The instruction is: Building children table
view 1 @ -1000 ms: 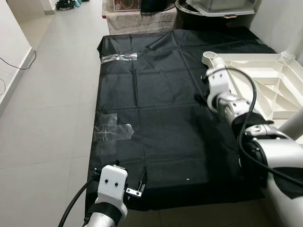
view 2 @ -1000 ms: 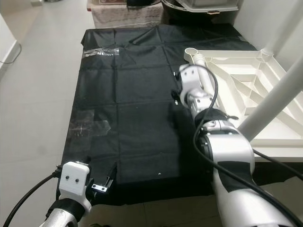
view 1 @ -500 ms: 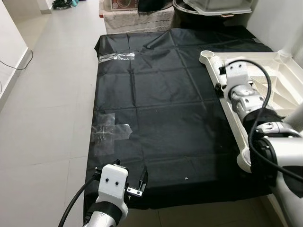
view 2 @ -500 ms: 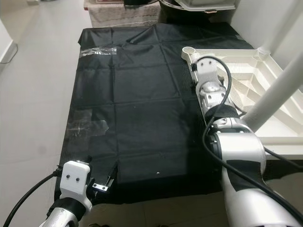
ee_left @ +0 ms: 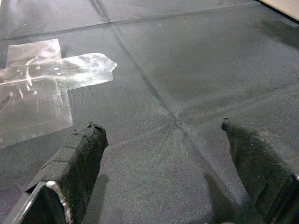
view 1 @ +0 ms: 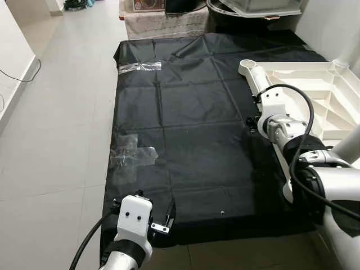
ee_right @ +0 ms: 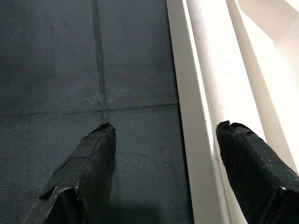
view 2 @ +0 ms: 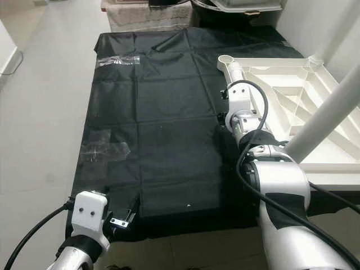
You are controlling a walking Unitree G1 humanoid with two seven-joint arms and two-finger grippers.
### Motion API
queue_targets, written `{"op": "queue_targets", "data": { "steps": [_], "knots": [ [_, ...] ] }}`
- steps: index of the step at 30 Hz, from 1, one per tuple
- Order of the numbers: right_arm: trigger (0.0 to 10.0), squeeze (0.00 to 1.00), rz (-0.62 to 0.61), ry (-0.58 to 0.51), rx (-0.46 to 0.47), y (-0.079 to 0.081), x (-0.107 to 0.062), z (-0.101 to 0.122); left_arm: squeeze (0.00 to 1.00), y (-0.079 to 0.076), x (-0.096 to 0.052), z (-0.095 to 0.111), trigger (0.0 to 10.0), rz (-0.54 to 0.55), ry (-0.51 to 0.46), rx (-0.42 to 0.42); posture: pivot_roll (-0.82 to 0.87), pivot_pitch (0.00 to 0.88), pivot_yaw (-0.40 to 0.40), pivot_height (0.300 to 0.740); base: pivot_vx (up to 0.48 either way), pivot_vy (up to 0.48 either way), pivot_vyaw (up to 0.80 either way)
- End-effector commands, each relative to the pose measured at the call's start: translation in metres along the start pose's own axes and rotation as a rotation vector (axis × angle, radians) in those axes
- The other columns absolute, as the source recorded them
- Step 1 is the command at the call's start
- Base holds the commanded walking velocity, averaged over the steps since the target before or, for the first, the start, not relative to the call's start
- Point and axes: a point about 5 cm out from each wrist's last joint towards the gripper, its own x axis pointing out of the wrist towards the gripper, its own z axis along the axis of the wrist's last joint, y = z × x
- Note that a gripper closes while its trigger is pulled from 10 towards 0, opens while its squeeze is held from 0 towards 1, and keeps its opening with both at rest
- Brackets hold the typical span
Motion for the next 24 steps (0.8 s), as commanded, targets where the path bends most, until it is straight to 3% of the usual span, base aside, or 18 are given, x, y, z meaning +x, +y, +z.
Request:
{"op": "queue_targets", "data": {
  "steps": [1,7,15,22,23,24],
  "knots": [
    [10.0,0.0,-0.016,0.027,0.002,-0.003,0.001,-0.008,0.0,-0.004,-0.002,-0.001,10.0,-0.005,0.012,-0.02,0.05,0.188,-0.036,0.74,0.0,0.0,0.0],
    [10.0,0.0,-0.032,0.031,0.012,-0.007,0.001,-0.008,0.0,-0.004,-0.002,-0.001,10.0,-0.005,0.014,-0.02,0.05,0.188,-0.036,0.74,0.0,0.0,0.0],
    [10.0,0.0,0.028,0.16,0.077,-0.001,0.002,-0.031,0.0,-0.004,-0.002,-0.001,10.0,-0.002,0.015,-0.023,0.05,0.197,-0.038,0.74,0.0,0.0,0.0],
    [10.0,0.0,0.121,0.214,0.016,0.007,0.002,-0.041,0.0,-0.004,-0.002,-0.001,10.0,-0.001,0.011,-0.025,0.05,0.197,-0.038,0.74,0.0,0.0,0.0],
    [6.5,0.0,0.123,0.21,0.006,0.007,0.002,-0.041,0.0,-0.004,-0.002,-0.001,10.0,0.0,0.012,-0.025,0.05,0.197,-0.038,0.74,0.0,0.0,0.0],
    [6.5,0.0,0.123,0.207,0.003,0.007,0.002,-0.041,0.0,-0.004,-0.002,-0.001,10.0,0.0,0.012,-0.025,0.05,0.197,-0.038,0.74,0.0,0.0,0.0]
  ]
}}
